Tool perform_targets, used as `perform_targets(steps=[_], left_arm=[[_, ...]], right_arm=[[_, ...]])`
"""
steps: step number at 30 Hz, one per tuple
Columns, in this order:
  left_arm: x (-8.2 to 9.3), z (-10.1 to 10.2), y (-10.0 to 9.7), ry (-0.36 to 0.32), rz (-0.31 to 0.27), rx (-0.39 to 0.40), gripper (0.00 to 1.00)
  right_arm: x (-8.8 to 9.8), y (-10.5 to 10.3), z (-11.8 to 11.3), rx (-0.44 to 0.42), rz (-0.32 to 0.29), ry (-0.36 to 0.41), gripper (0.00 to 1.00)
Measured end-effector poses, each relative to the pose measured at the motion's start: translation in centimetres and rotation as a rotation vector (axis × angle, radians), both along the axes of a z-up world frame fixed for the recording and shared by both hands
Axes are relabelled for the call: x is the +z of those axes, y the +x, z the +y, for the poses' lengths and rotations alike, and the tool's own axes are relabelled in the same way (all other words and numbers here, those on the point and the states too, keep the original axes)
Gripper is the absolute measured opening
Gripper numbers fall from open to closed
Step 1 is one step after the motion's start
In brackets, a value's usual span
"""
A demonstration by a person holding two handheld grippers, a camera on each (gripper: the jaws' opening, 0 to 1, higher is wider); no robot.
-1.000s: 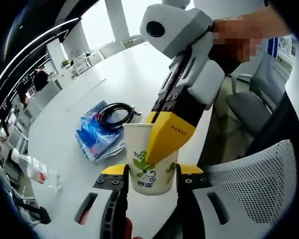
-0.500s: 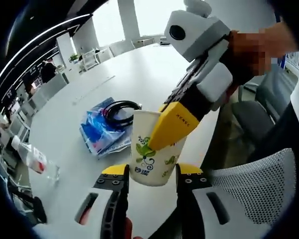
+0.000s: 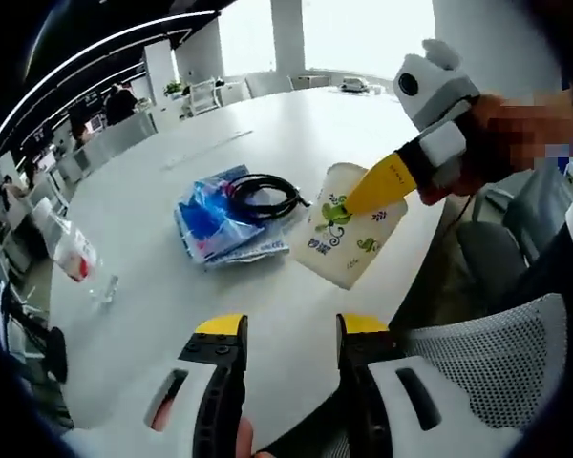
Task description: Arrange the tabletop items into an orderly group along one side of the table until the central work area is clear of visible clutter.
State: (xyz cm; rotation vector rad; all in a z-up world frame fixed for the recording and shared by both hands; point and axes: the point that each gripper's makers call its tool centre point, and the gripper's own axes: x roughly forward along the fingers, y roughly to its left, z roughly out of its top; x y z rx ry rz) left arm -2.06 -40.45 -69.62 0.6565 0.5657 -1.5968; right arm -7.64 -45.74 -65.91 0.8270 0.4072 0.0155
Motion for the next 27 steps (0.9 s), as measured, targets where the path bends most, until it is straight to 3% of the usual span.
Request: perform_targets(steps=[10,17,27], left_arm=[[0.7,0.1,4.3,-0.053,0.091,0.206,0.36],[1.0,0.6,6.1,-0.072,0.106,0.274,0.37],[1.1,1.6,7.6,-0.084,0.135,0.337,0.38]], right_arm=[[-0.1,-1.4,-2.4,-0.06,0.015,-0.013,0.0],[-0.5,-1.6,-2.9,-0.067,0.032,-0.021,0.0],[-0.4,0.8,-3.0,-0.007,0.048,-0.059,0.0]])
